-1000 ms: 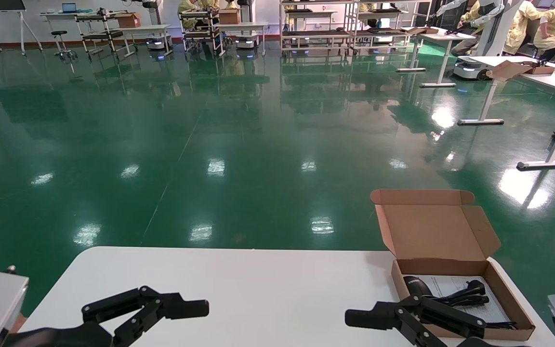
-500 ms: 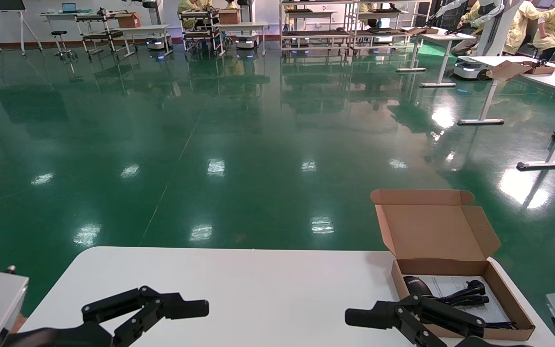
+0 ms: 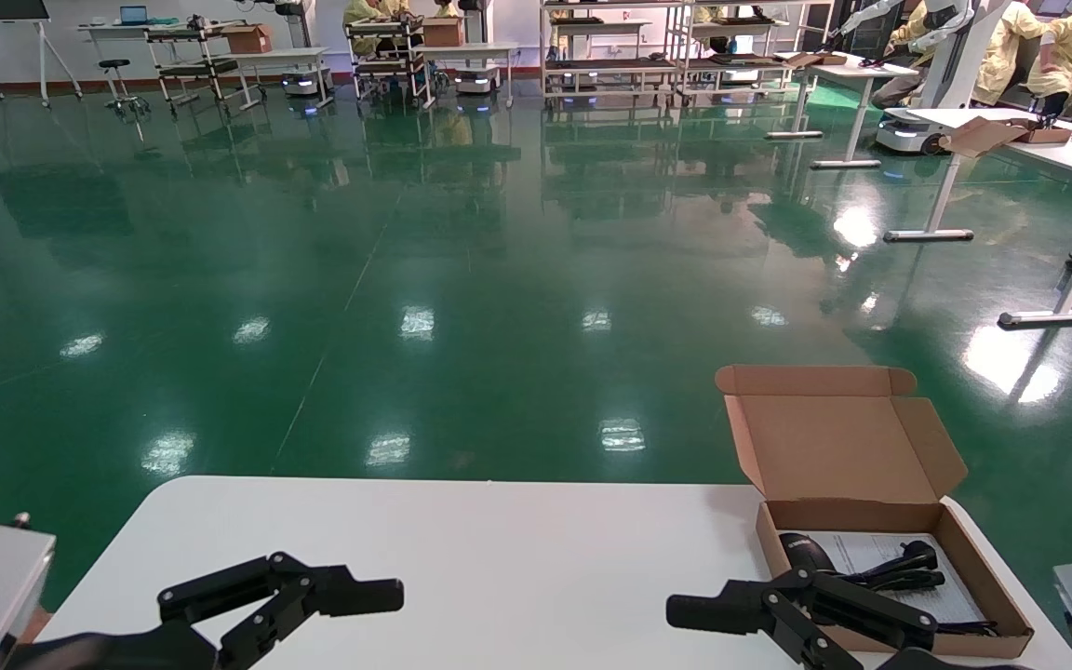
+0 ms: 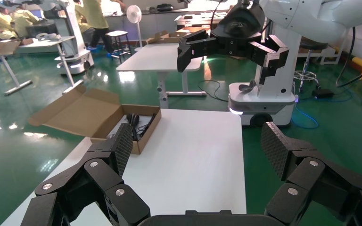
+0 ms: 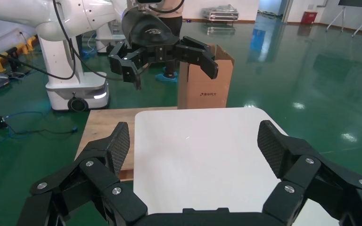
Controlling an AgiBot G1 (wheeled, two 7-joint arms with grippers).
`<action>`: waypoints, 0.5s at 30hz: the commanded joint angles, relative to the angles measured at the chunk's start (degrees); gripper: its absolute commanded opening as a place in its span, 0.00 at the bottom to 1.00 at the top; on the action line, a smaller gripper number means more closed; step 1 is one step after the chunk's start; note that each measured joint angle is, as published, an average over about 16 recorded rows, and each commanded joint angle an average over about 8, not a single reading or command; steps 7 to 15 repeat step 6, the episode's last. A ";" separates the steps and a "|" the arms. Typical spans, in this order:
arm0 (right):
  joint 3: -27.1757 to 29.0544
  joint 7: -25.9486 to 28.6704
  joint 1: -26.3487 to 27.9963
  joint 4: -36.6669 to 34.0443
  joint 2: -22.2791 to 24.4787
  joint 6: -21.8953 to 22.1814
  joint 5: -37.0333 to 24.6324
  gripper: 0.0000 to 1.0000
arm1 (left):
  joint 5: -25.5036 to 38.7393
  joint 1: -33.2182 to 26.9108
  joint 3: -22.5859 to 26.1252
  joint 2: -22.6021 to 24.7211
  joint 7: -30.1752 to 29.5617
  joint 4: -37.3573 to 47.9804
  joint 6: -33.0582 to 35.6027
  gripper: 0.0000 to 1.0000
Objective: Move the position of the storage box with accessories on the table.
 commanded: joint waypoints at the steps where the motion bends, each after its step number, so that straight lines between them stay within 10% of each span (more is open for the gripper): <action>1: -0.01 0.00 0.01 -0.01 0.00 0.01 0.00 1.00 | 0.00 0.00 0.00 0.00 0.00 0.00 0.00 1.00; 15: -0.01 0.00 0.02 -0.02 0.00 0.01 0.00 1.00 | 0.00 0.00 0.00 0.00 0.00 0.00 0.00 1.00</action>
